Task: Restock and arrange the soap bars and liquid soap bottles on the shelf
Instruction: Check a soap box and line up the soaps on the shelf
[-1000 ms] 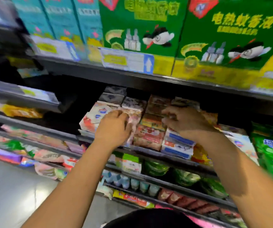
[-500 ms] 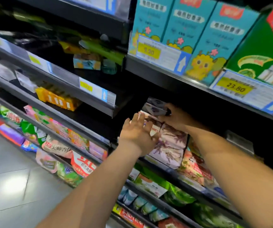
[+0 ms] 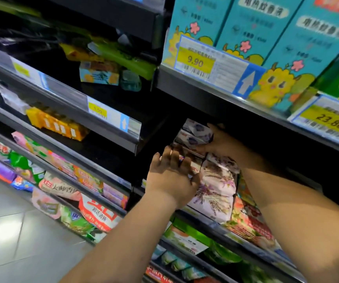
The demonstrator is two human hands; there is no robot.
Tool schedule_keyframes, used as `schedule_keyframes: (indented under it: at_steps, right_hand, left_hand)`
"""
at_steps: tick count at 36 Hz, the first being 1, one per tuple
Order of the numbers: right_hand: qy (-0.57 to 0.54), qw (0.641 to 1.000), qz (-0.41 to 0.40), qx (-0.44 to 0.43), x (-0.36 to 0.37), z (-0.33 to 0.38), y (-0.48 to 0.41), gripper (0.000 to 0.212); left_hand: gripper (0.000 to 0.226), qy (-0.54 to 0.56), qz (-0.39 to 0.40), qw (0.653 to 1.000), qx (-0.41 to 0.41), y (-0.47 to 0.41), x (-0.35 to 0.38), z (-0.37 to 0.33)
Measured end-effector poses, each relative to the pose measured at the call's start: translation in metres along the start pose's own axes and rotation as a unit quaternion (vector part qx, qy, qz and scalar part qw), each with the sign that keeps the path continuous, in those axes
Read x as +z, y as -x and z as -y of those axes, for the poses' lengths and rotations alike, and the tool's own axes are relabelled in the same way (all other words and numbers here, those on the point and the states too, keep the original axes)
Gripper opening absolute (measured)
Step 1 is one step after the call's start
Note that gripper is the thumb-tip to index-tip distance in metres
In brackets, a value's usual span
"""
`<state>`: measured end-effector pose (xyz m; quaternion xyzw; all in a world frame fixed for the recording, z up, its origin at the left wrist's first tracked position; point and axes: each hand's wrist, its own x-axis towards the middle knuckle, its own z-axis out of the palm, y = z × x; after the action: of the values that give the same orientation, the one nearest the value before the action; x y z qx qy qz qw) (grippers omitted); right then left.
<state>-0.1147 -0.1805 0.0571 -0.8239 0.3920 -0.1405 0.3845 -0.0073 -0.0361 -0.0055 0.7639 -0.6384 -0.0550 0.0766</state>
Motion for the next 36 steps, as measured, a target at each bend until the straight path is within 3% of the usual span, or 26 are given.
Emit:
schedule_keyframes:
  at_steps: [4,8,13,18,27,30,33,36]
  right_hand:
    - [0.023,0.999,0.039,0.030,-0.005,-0.012,-0.009,0.035]
    - [0.006,0.998,0.015,0.055,-0.004,-0.006,-0.006,0.044]
    - [-0.033,0.990,-0.087,0.106,-0.002,-0.017,-0.013,0.027]
    - [-0.007,0.981,-0.158,0.110,0.004,-0.011,-0.005,0.040]
    - [-0.082,0.963,-0.214,0.143,-0.012,-0.023,0.046,0.031]
    - [-0.093,0.961,-0.198,0.170,-0.021,-0.029,0.066,0.017]
    - [-0.101,0.960,-0.209,0.159,-0.031,-0.046,0.083,0.046]
    - [-0.078,0.962,-0.221,0.141,-0.029,-0.051,0.100,0.043]
  left_hand:
    - [0.064,-0.012,0.017,1.000,0.002,-0.001,0.000,-0.001]
    - [0.067,-0.032,0.040,0.999,0.000,-0.003,0.000,0.000]
    - [0.066,-0.036,0.051,0.998,-0.004,-0.004,-0.001,0.000]
    - [0.069,-0.045,0.055,0.998,-0.002,-0.004,-0.007,0.000]
    - [0.068,-0.041,0.050,0.998,0.005,-0.003,-0.006,0.001]
    - [0.068,0.045,0.084,0.995,-0.002,-0.010,-0.014,0.001]
    - [0.052,0.141,0.028,0.989,-0.028,-0.017,-0.034,0.001]
    - [0.044,0.127,-0.009,0.989,-0.073,-0.045,-0.033,0.005]
